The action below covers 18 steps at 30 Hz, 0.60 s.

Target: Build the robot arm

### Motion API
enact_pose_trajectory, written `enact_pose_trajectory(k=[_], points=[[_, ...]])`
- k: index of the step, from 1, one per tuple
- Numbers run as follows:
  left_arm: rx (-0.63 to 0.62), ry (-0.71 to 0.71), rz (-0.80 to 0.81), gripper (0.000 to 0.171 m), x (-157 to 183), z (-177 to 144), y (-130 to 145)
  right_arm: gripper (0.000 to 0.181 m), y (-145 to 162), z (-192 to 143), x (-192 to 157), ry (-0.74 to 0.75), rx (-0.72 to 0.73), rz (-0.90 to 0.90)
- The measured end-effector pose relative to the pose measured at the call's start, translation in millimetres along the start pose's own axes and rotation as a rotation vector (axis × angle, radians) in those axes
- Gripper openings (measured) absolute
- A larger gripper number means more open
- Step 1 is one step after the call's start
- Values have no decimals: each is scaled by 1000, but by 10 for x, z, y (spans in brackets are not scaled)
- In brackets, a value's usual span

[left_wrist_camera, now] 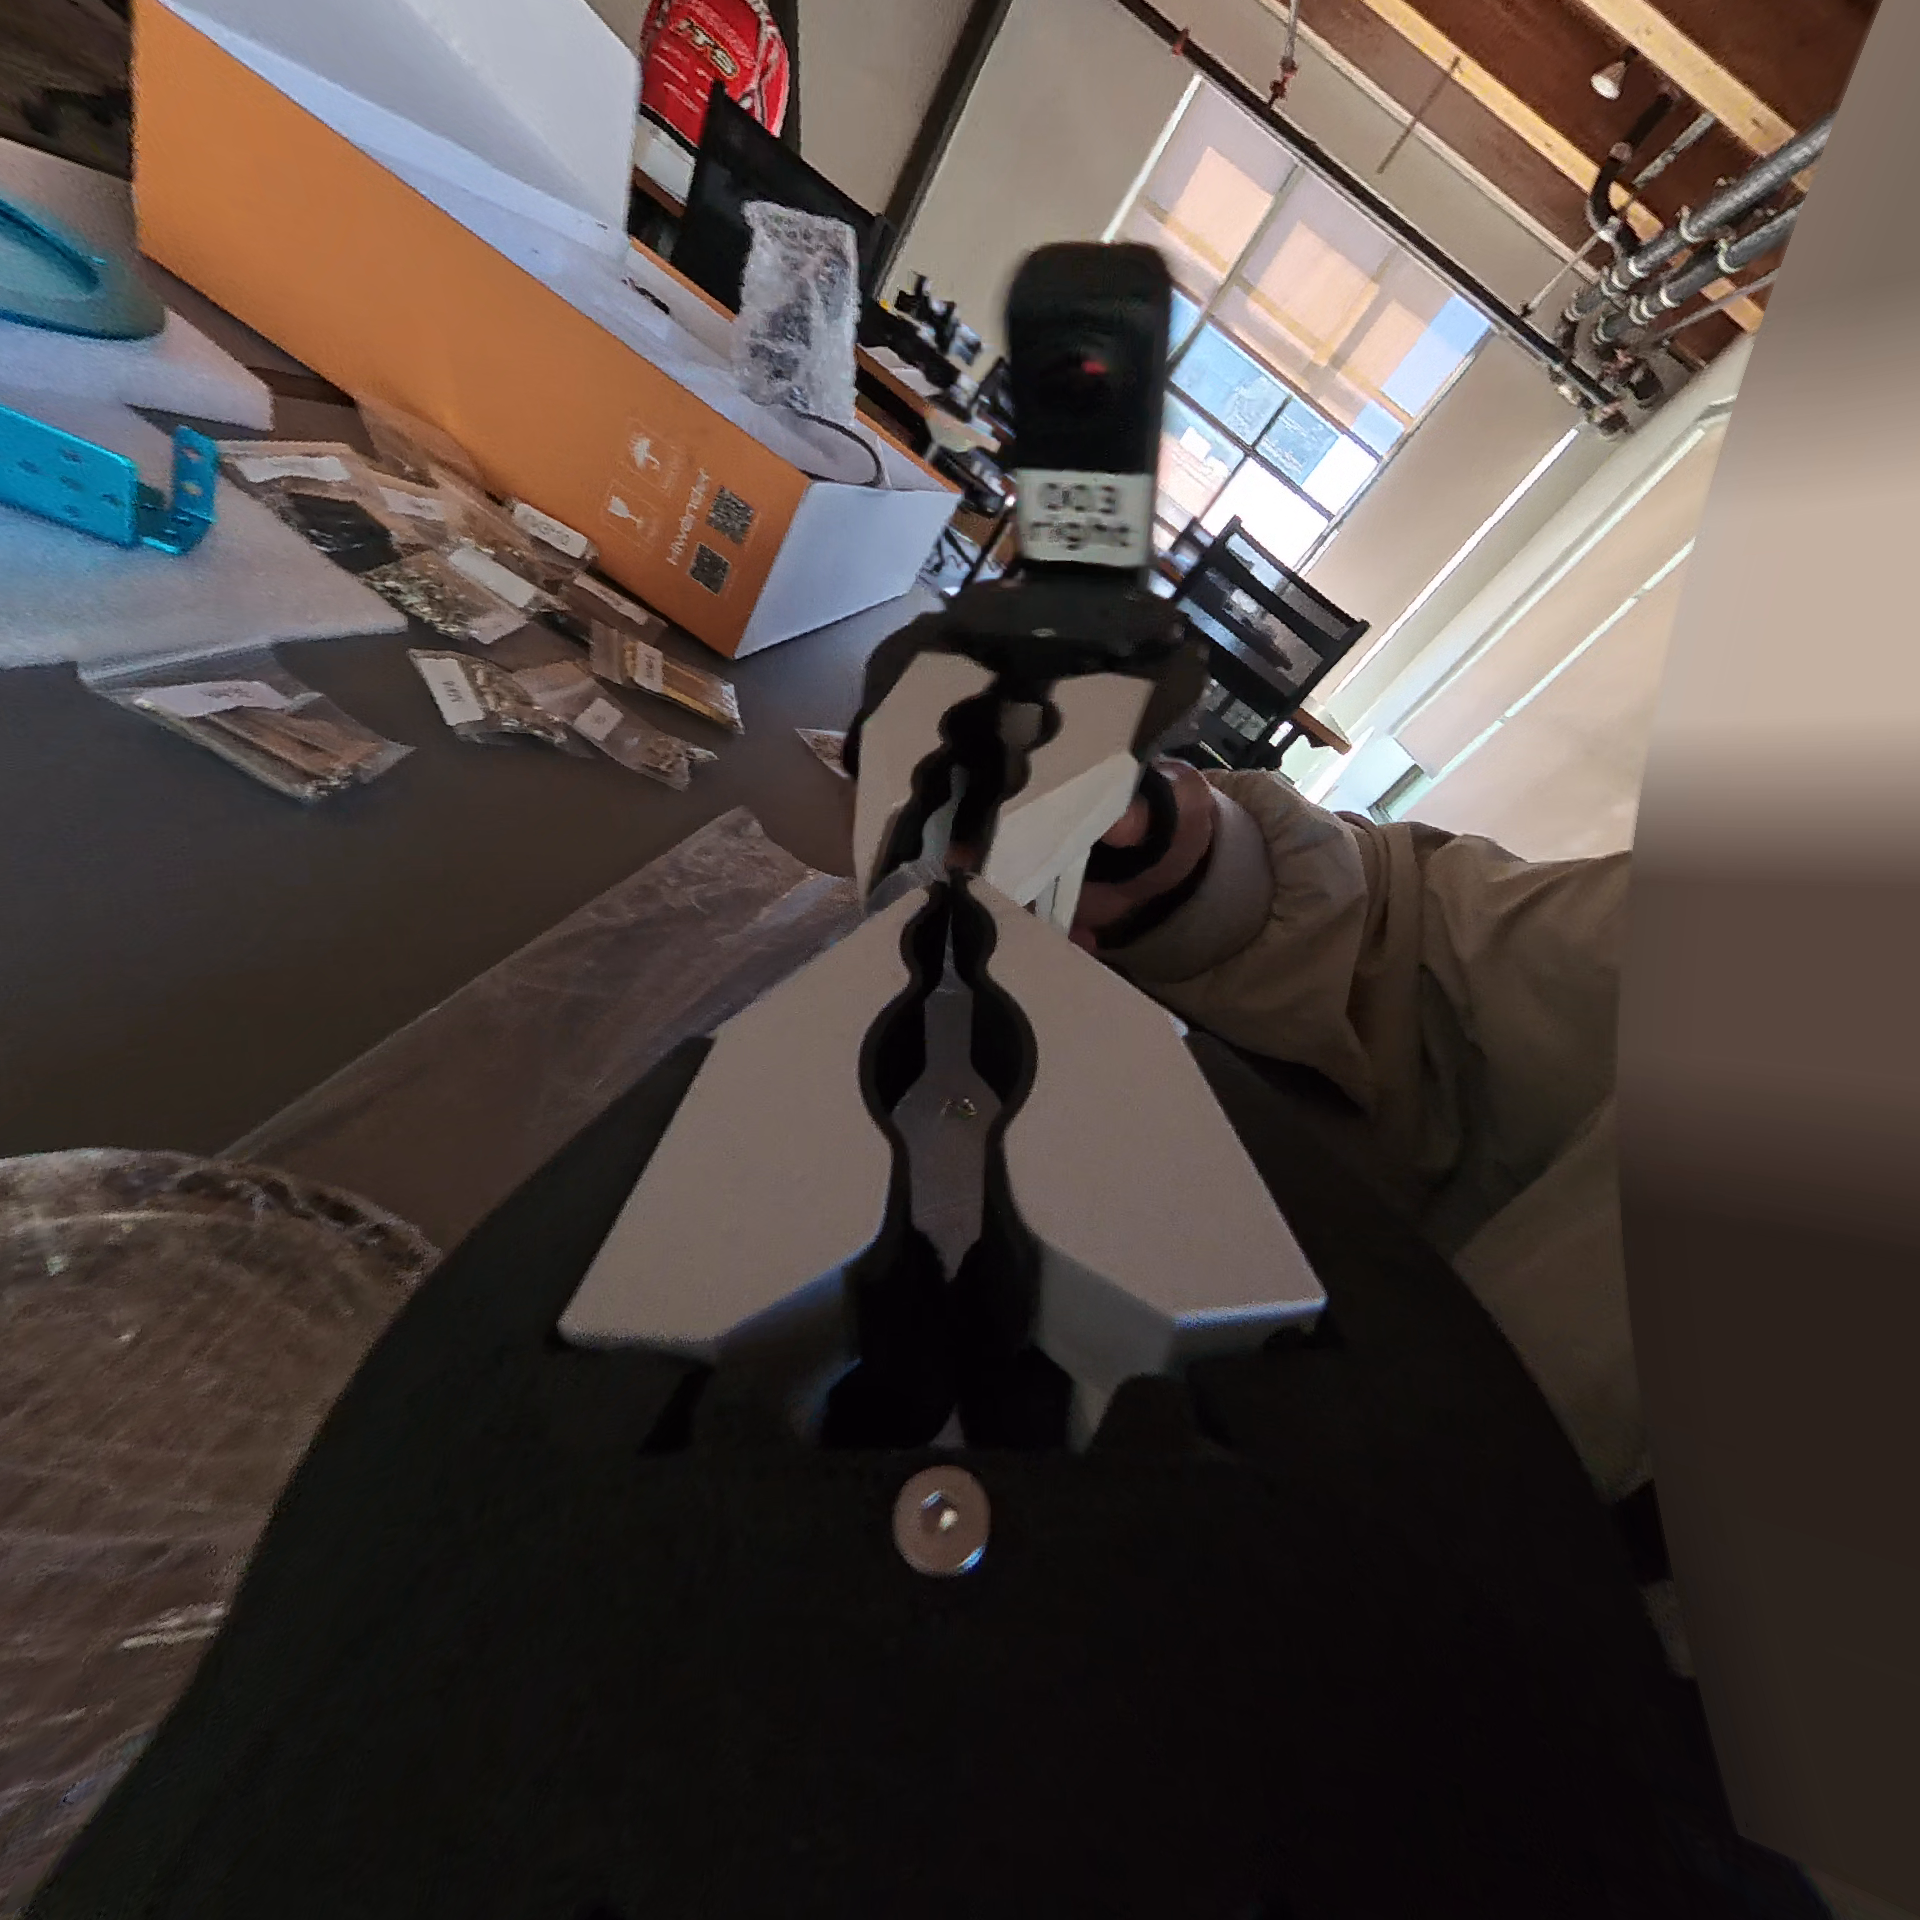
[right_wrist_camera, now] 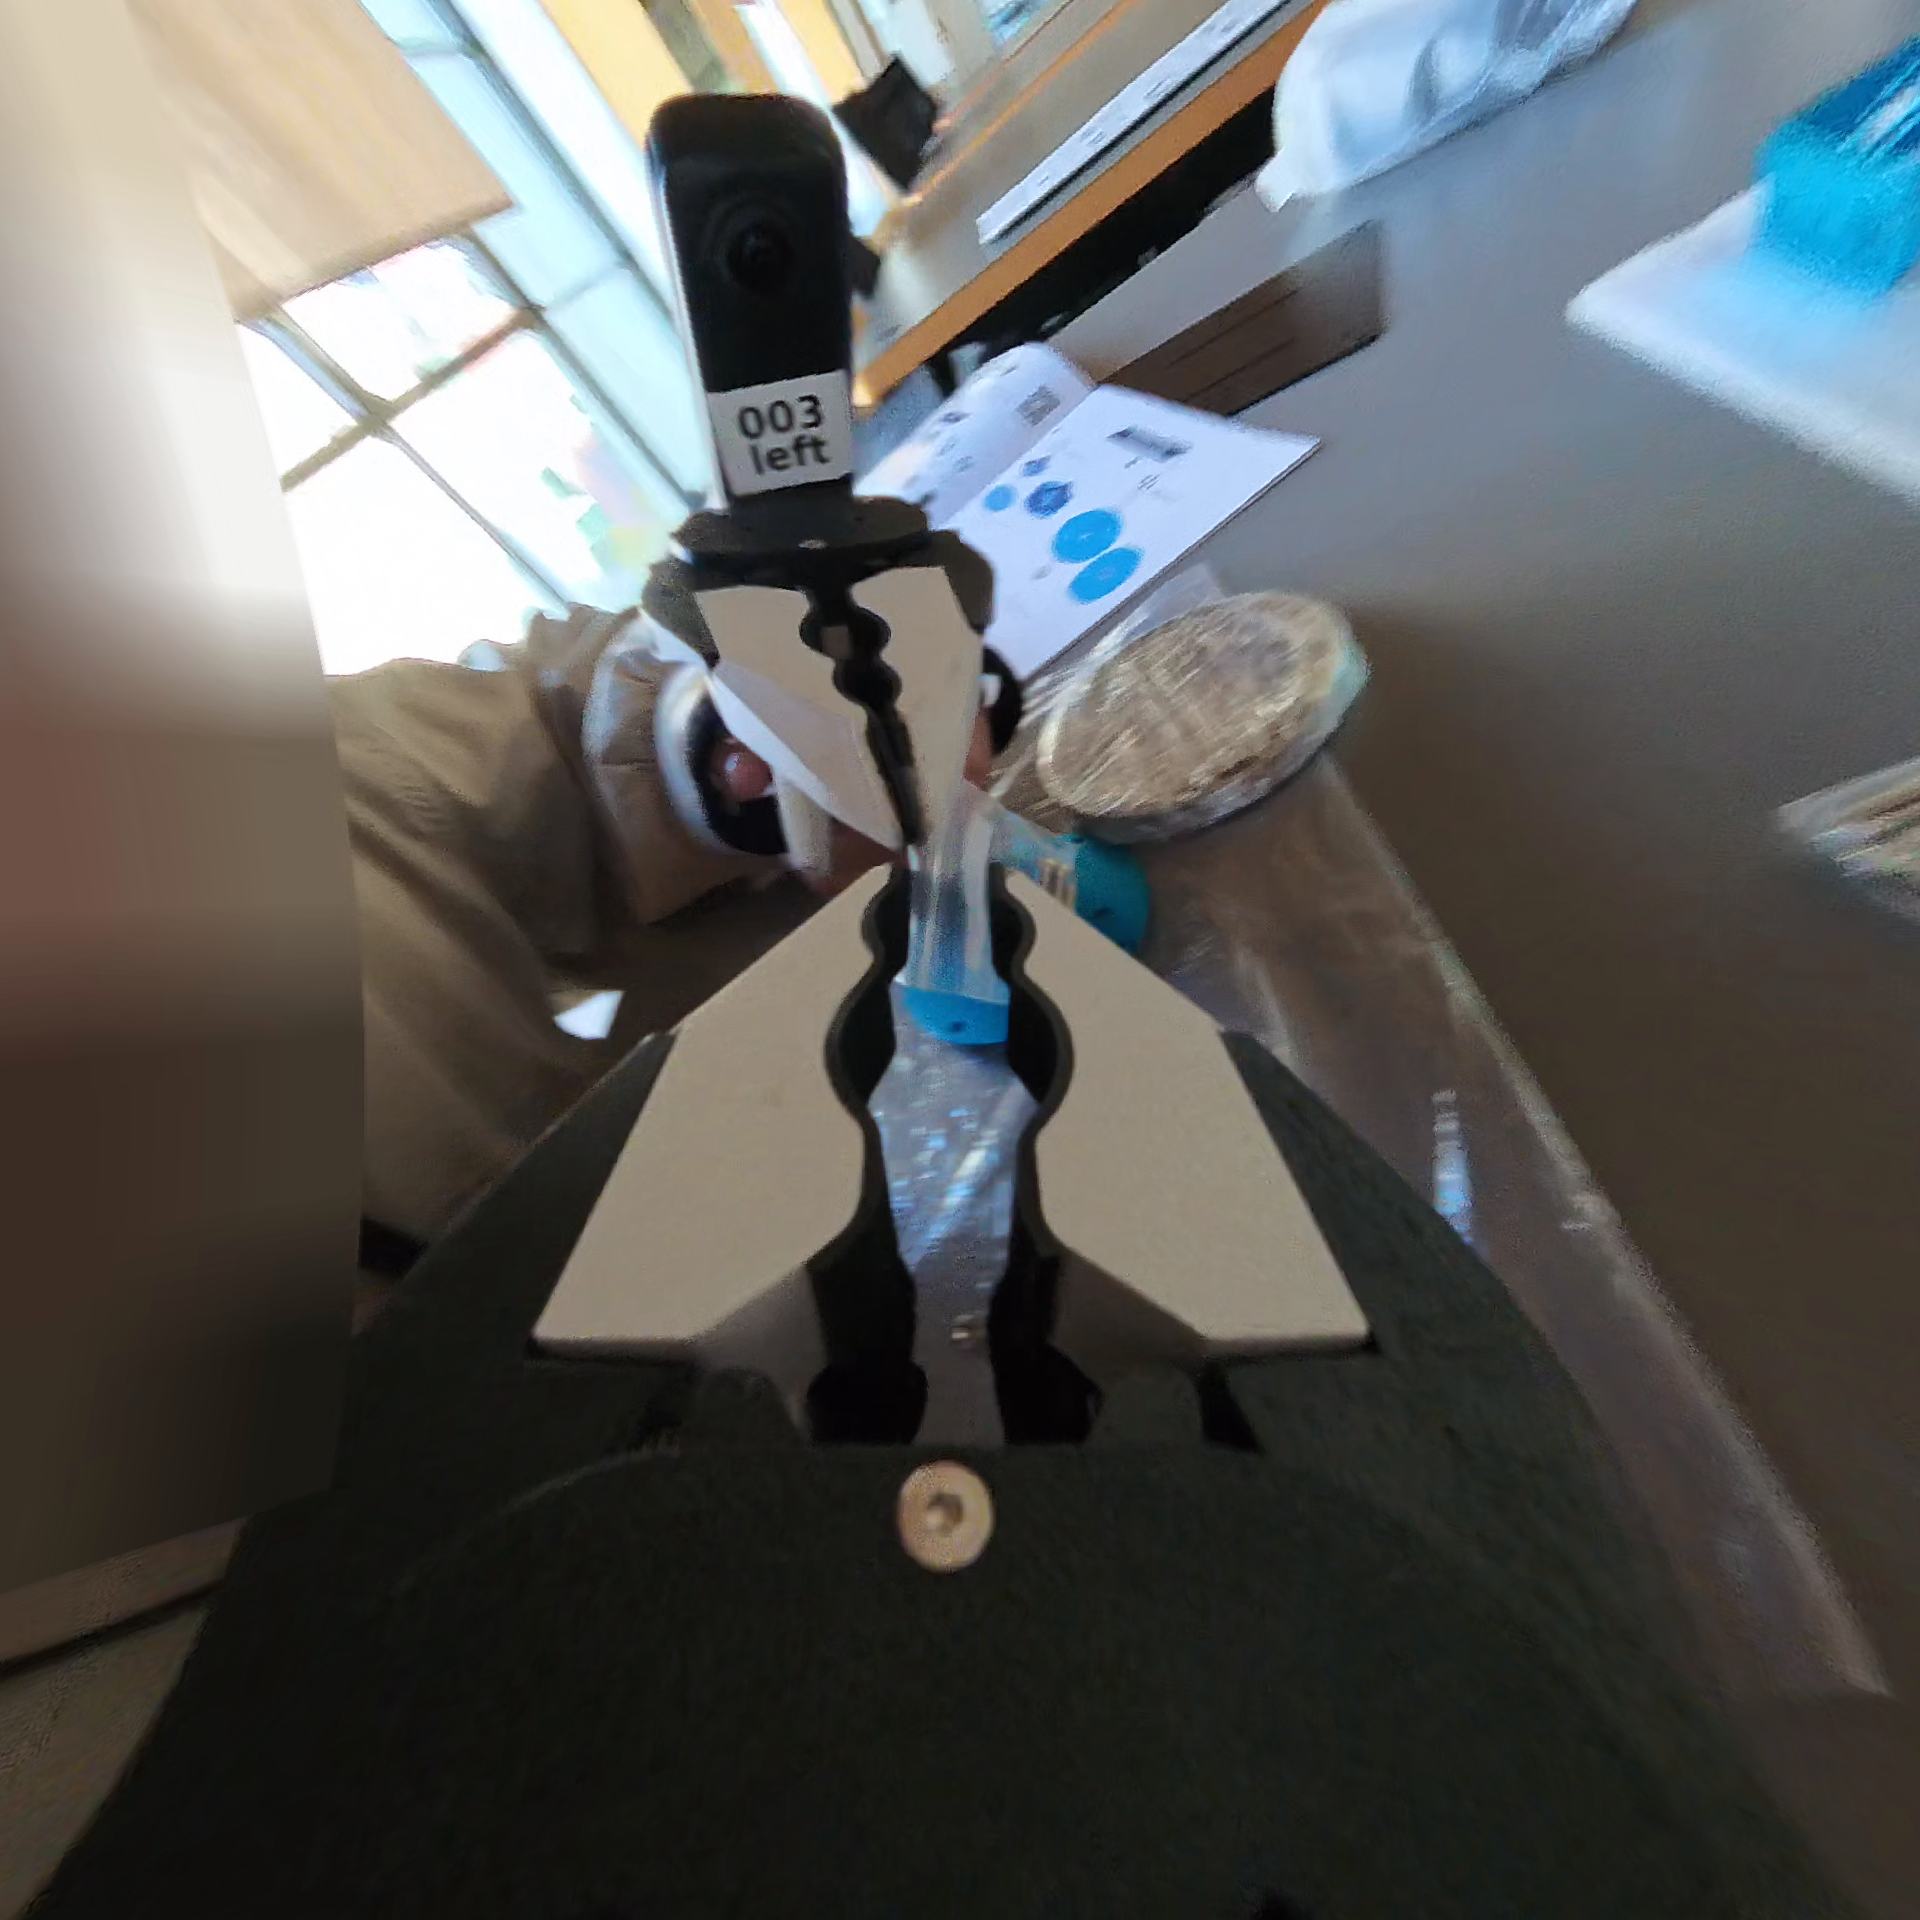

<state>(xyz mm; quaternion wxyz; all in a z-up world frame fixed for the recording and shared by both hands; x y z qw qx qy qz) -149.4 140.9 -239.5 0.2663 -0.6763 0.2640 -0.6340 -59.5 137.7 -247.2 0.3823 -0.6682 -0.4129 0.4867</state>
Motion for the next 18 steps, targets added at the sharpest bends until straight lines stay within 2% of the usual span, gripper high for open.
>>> enact_pose_trajectory(k=[3,7,11,18], points=[[19,-21,-42,0,-72,-33,-40,19,-60,-60,23,195,-34,-256],[17,-22,-72,0,-102,-21,-20,26,-33,18,-66,208,-86,-362],[18,-10,-65,0,-76,-8,-5,20,10,69,-120,150,-95,-329],[24,9,-16,1,-14,-5,-8,14,-3,47,-122,-3,-20,-122]])
Point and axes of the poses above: each gripper's, where its closed fingertips meet, z out along the fingers, y out of its underside, x = y × z across the jaws, the point moved 5 cm from there along -z, back along the fingers, and after that the axes turned 13 degrees about -z, right-handed, at the moved point
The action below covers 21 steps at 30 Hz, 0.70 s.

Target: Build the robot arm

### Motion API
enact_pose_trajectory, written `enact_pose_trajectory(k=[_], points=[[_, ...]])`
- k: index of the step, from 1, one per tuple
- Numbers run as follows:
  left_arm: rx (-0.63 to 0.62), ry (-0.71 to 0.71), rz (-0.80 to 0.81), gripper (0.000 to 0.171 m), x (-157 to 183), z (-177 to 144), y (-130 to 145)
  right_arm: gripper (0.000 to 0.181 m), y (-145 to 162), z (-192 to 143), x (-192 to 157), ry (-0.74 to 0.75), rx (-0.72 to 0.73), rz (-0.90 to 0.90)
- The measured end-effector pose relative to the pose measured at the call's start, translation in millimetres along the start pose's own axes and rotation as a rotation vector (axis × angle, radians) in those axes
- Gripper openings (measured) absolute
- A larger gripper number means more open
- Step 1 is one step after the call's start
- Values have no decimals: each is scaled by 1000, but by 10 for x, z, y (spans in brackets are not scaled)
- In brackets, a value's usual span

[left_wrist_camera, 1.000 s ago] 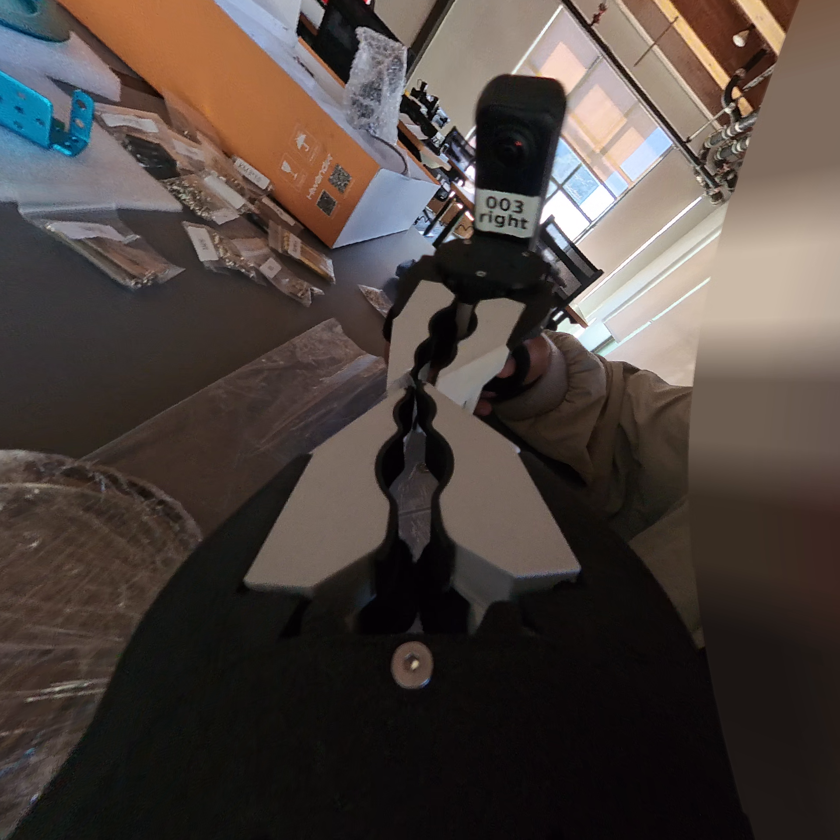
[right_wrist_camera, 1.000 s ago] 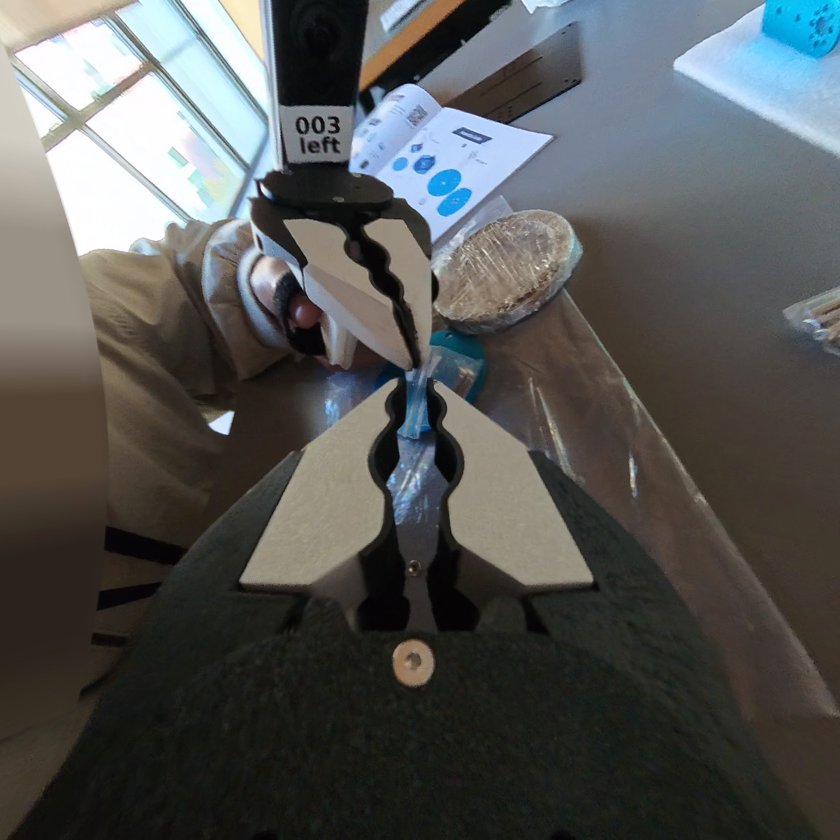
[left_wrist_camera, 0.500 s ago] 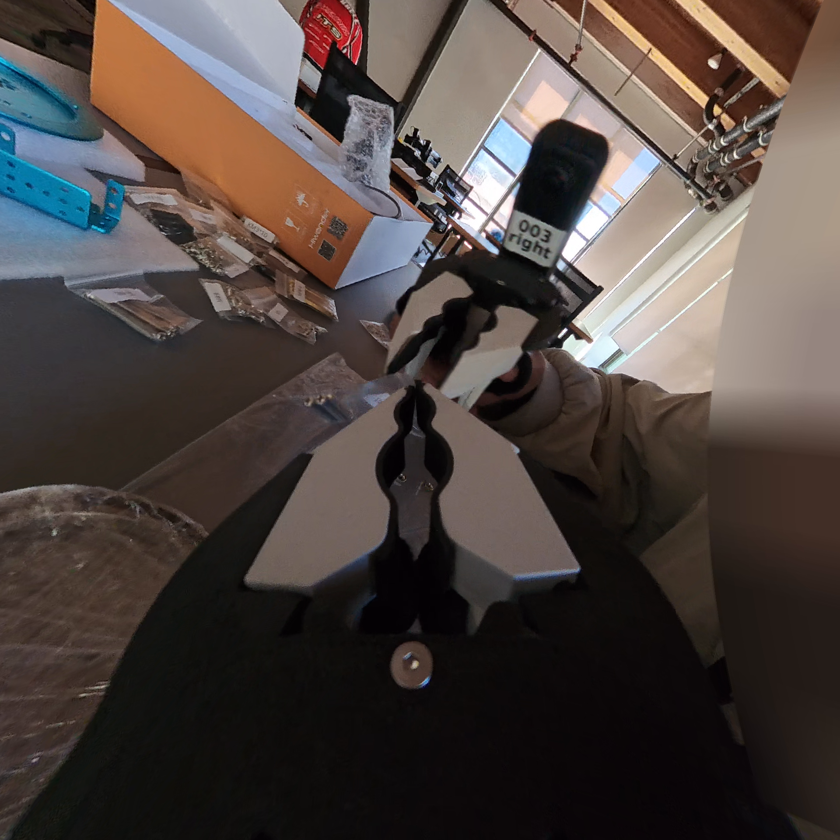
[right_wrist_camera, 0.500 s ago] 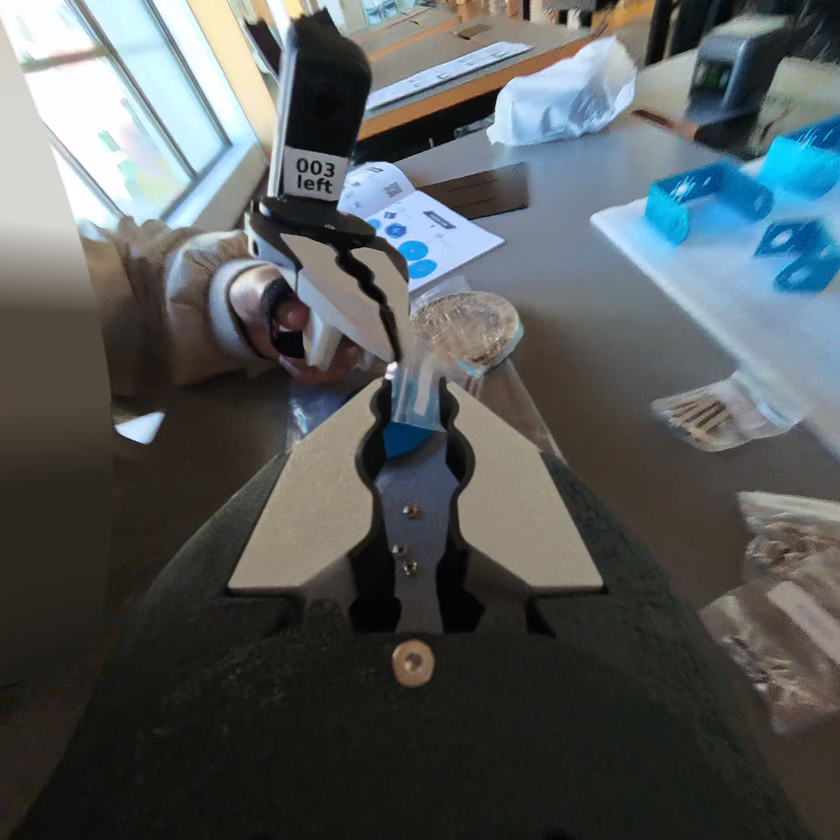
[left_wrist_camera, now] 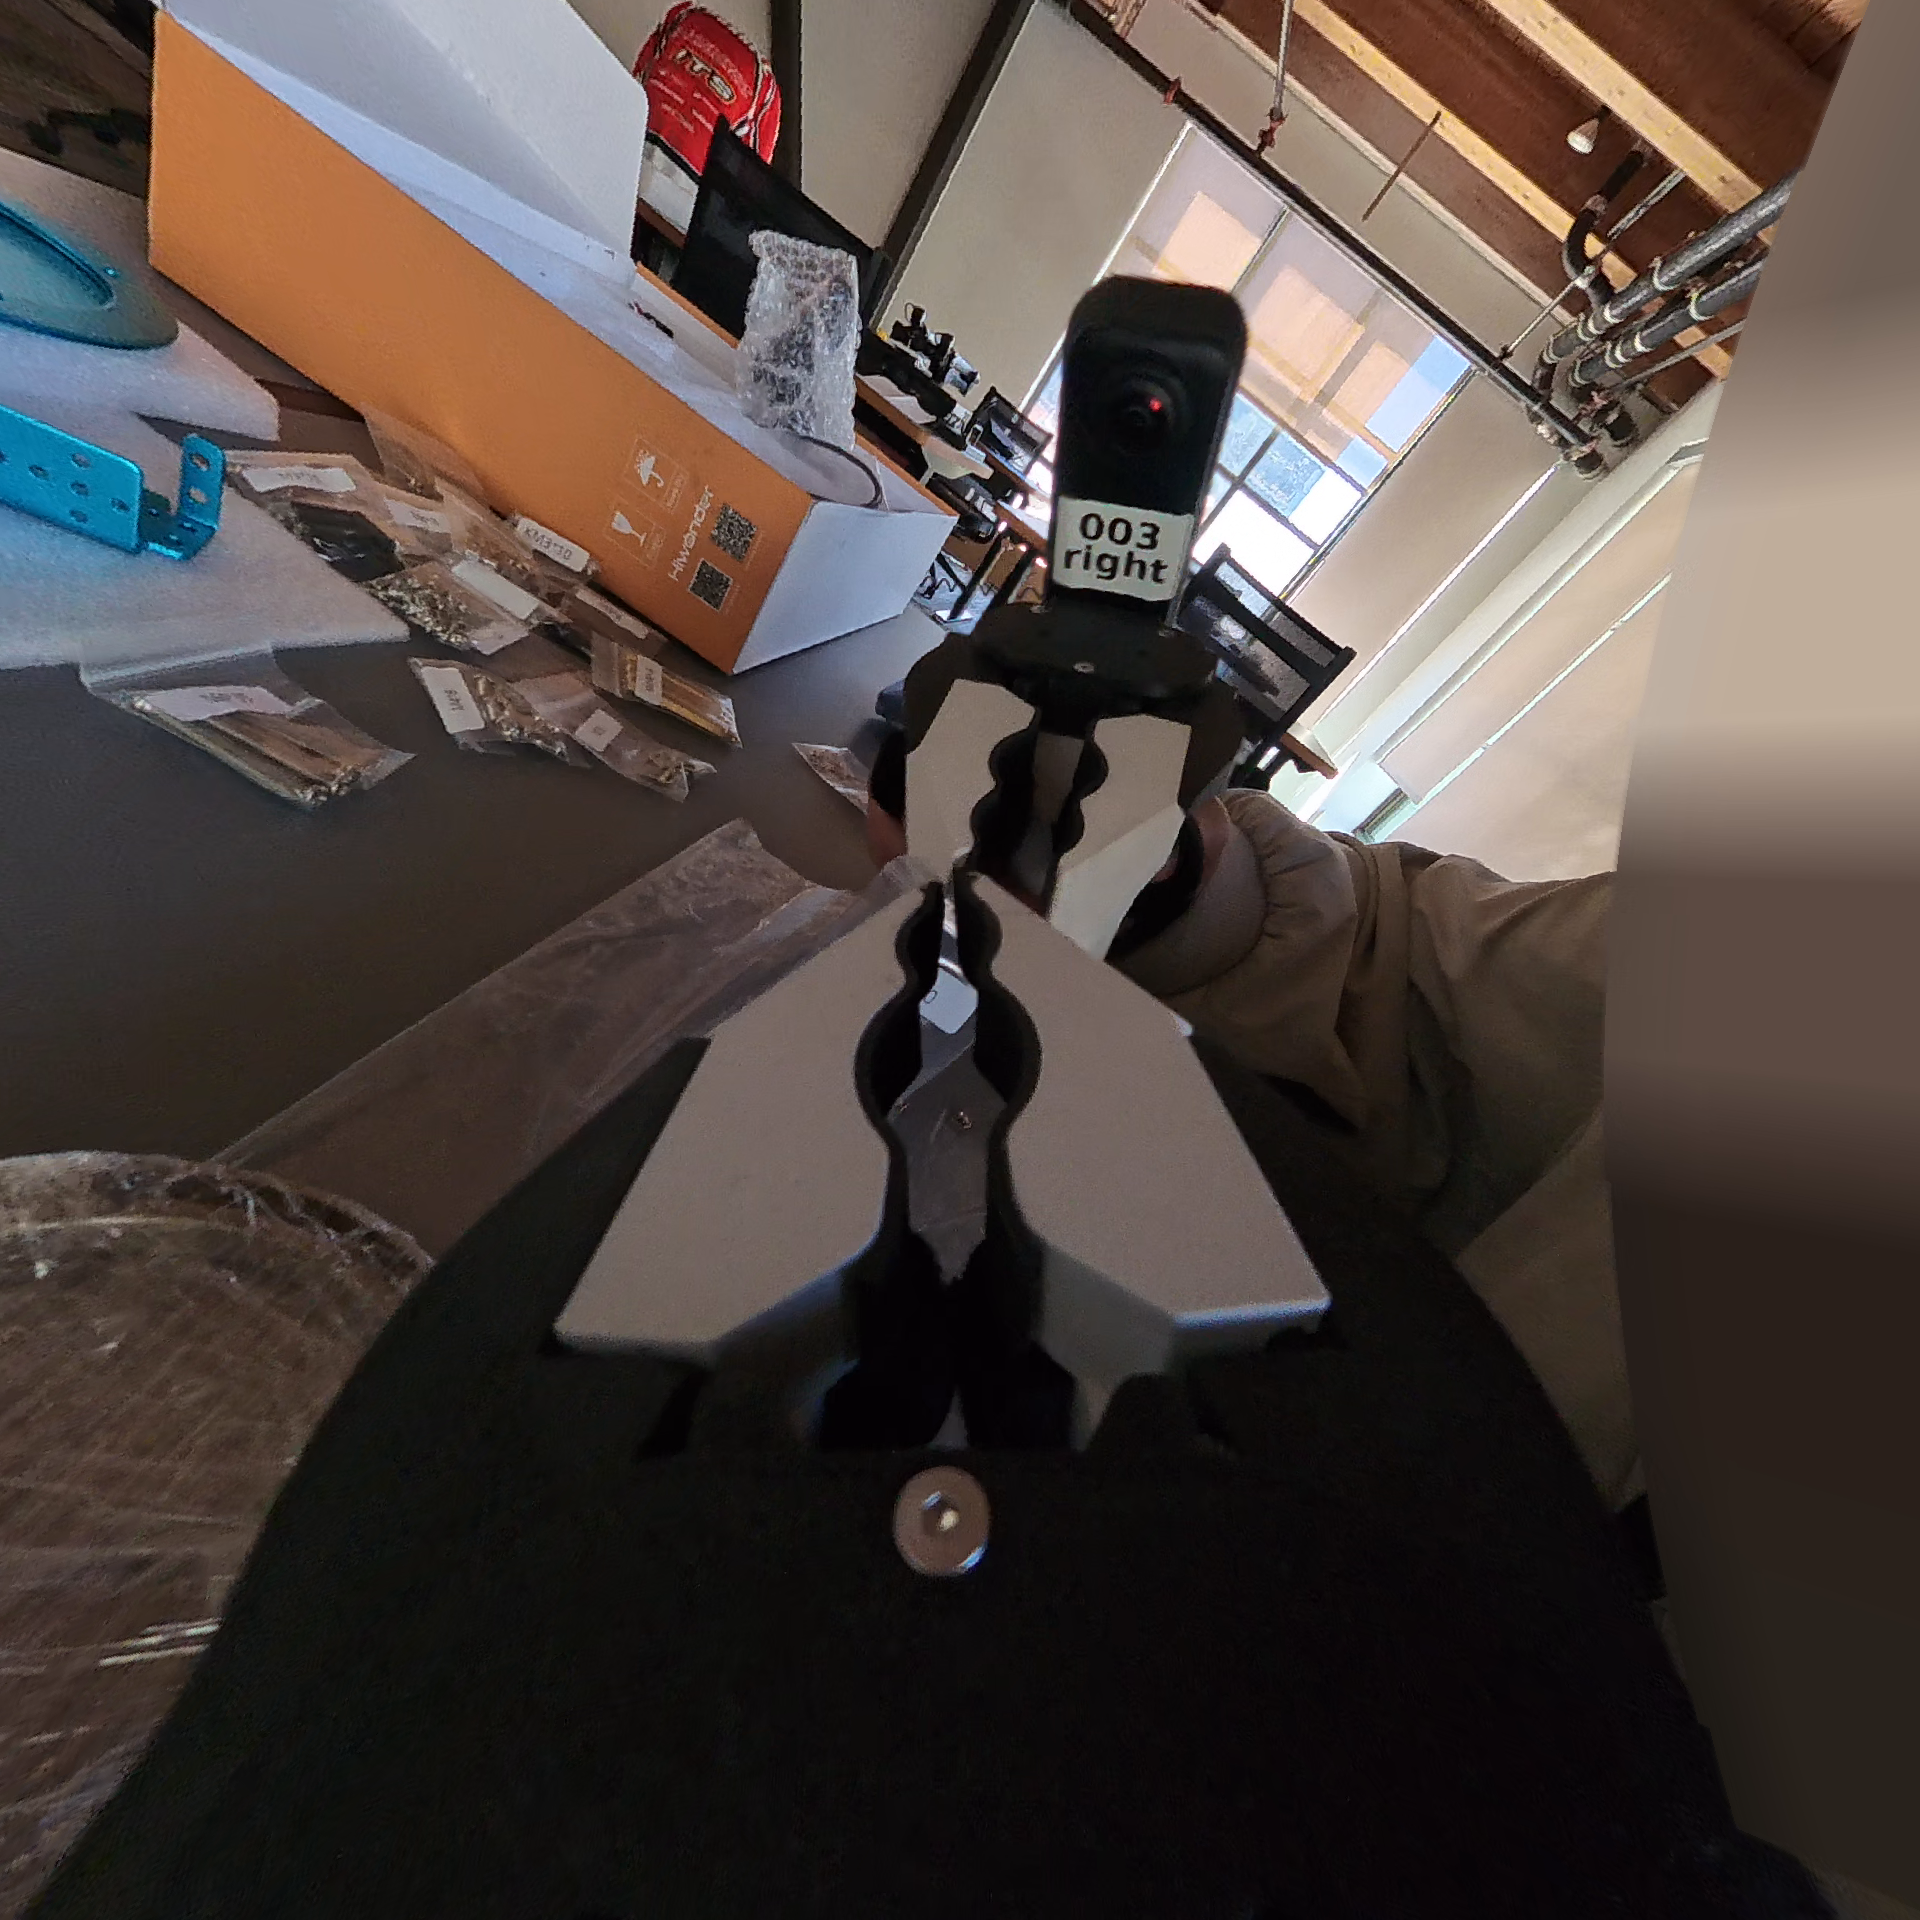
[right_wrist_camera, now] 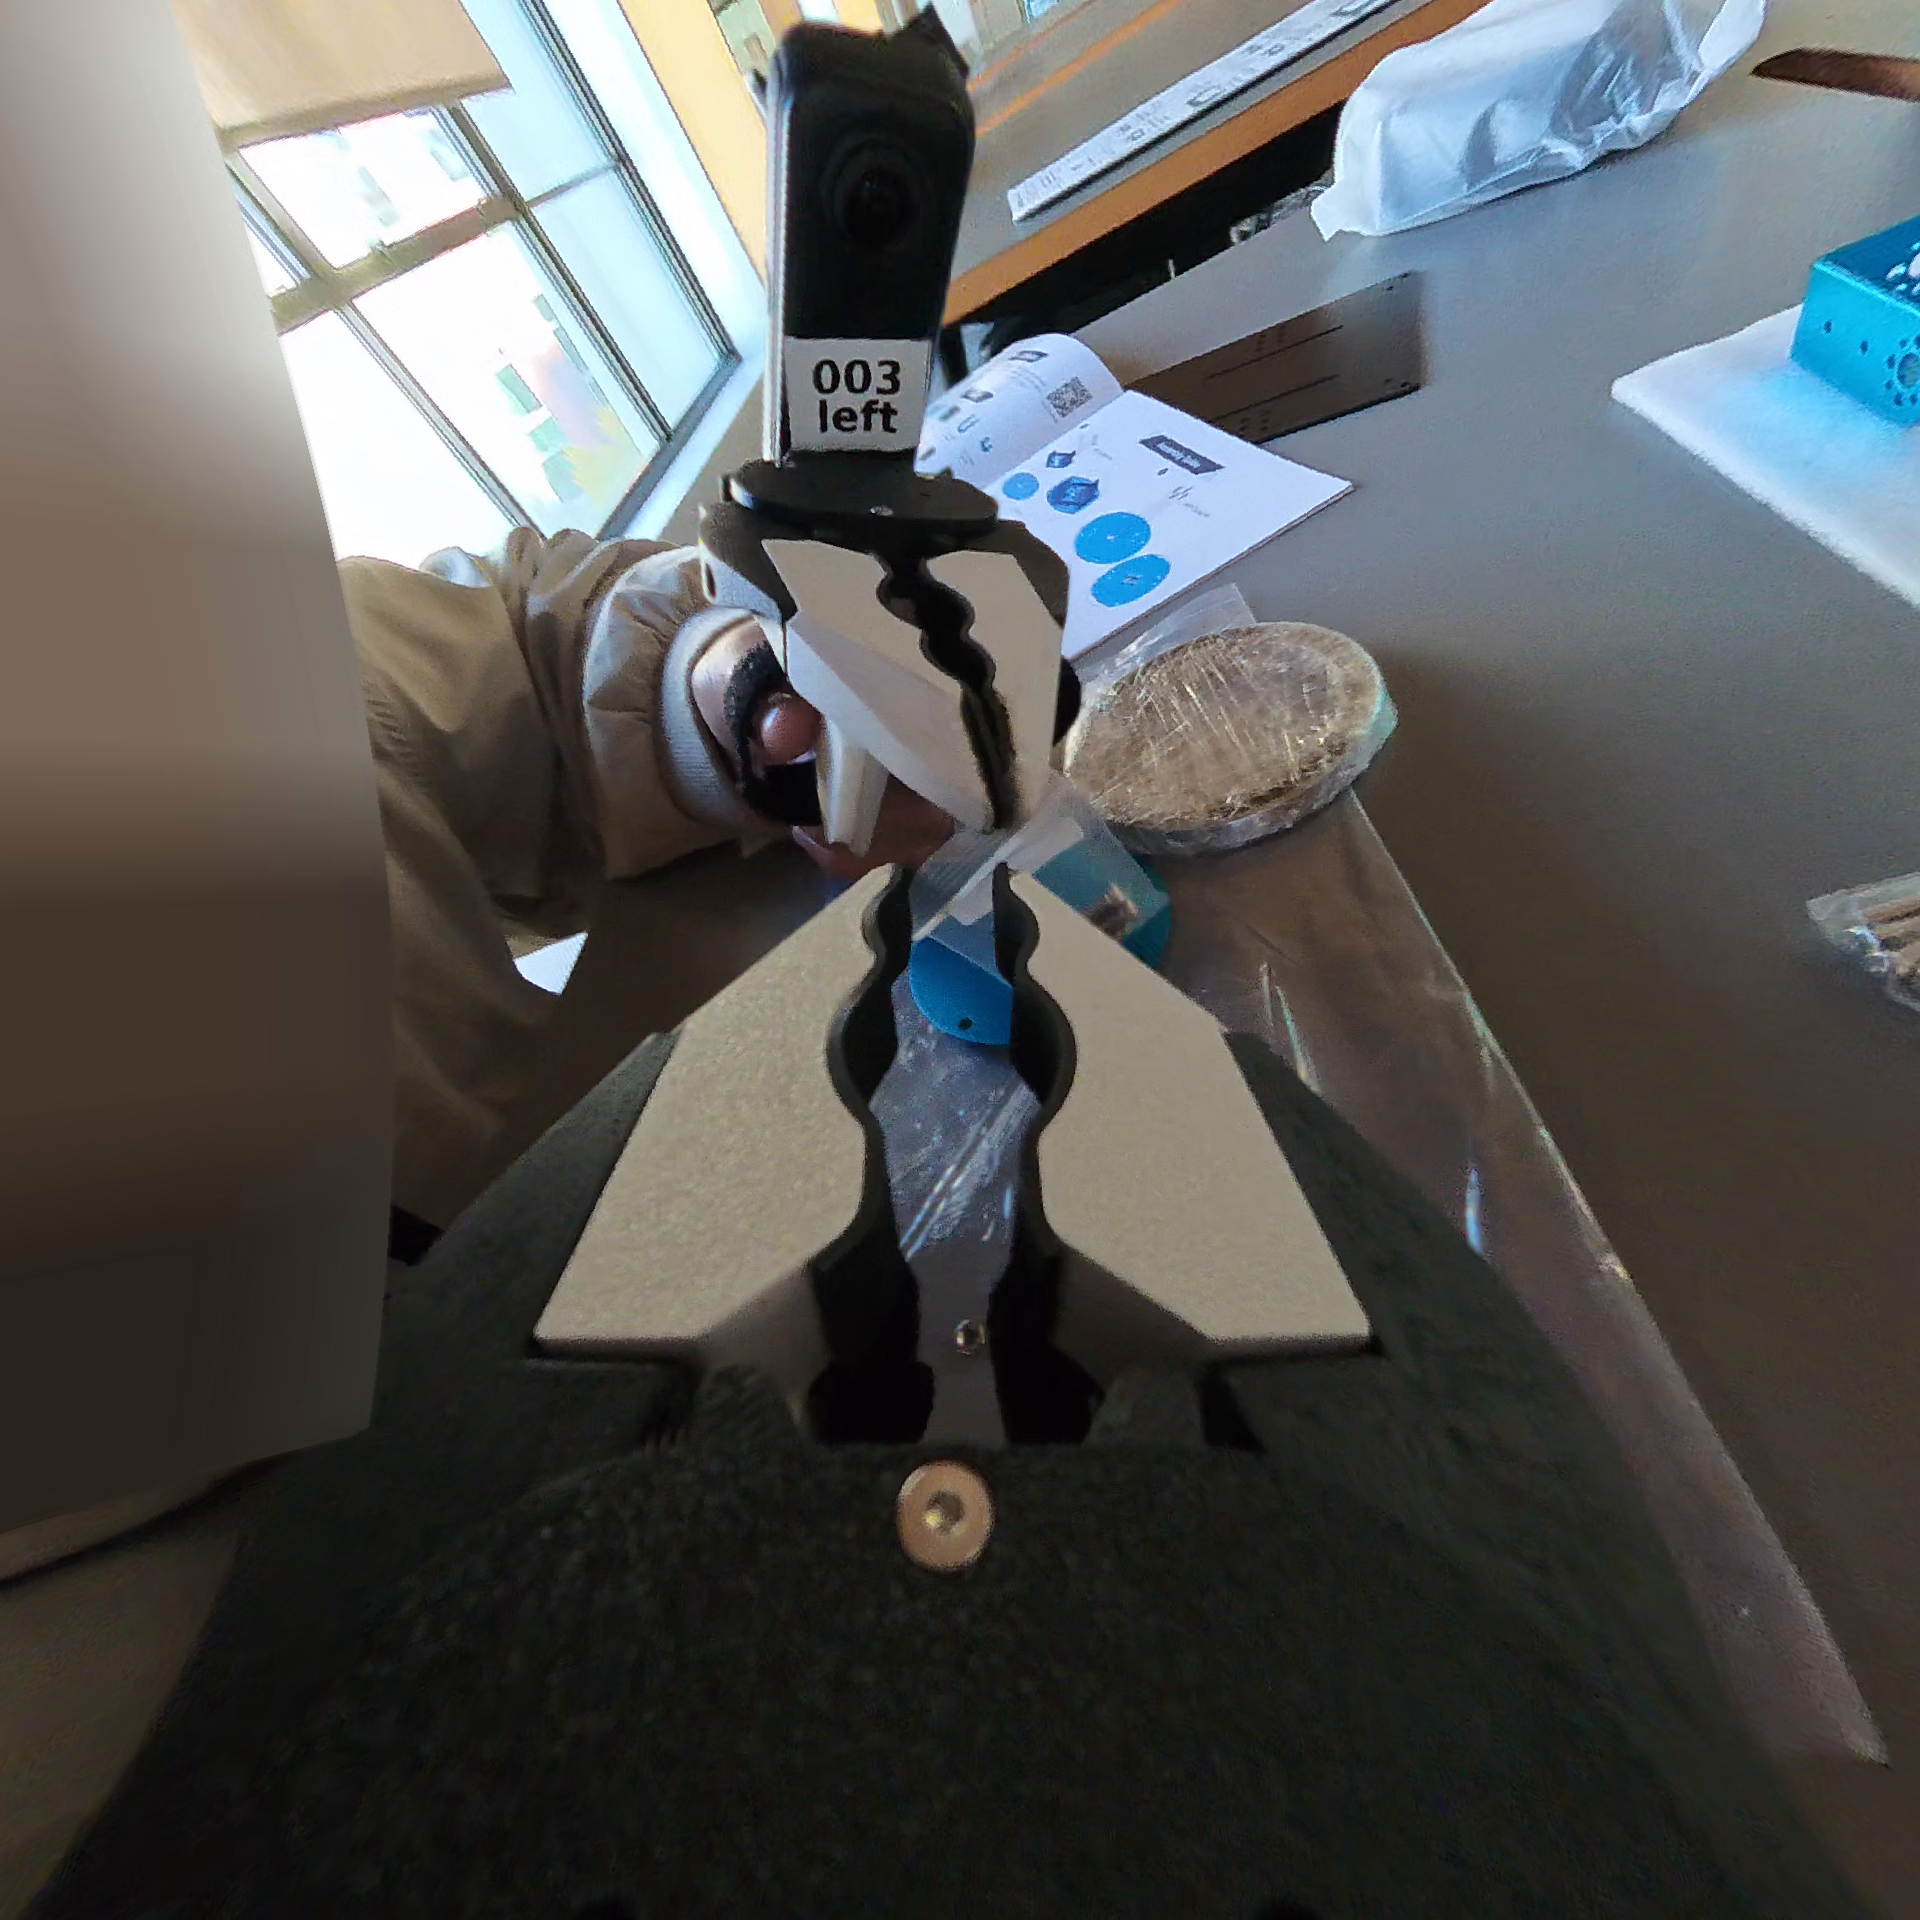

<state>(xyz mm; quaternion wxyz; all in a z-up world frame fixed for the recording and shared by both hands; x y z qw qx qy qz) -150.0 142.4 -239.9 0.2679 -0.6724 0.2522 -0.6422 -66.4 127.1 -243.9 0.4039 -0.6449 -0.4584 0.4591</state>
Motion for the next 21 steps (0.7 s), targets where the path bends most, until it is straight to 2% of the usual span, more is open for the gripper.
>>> enact_pose_trajectory(k=[6,11,19,21], points=[[-9,16,41,4,54,13,21,8,-7,-15,19,0,13,17],[-15,-29,129,0,73,30,54,7,-3,-3,5,6,2,-4],[3,-55,64,0,-26,-1,15,5,12,18,-4,89,-52,-138],[-7,-70,53,0,-53,3,22,1,43,3,54,167,-98,-193]])
Point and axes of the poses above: each gripper's, where its closed fingertips meet, z out along the fingers, y out of its underside, x = y × z across the jaws, the point moved 5 cm from there along -z, back along the fingers, and after that the axes turned 13 degrees about -z, right-handed, at the moved point
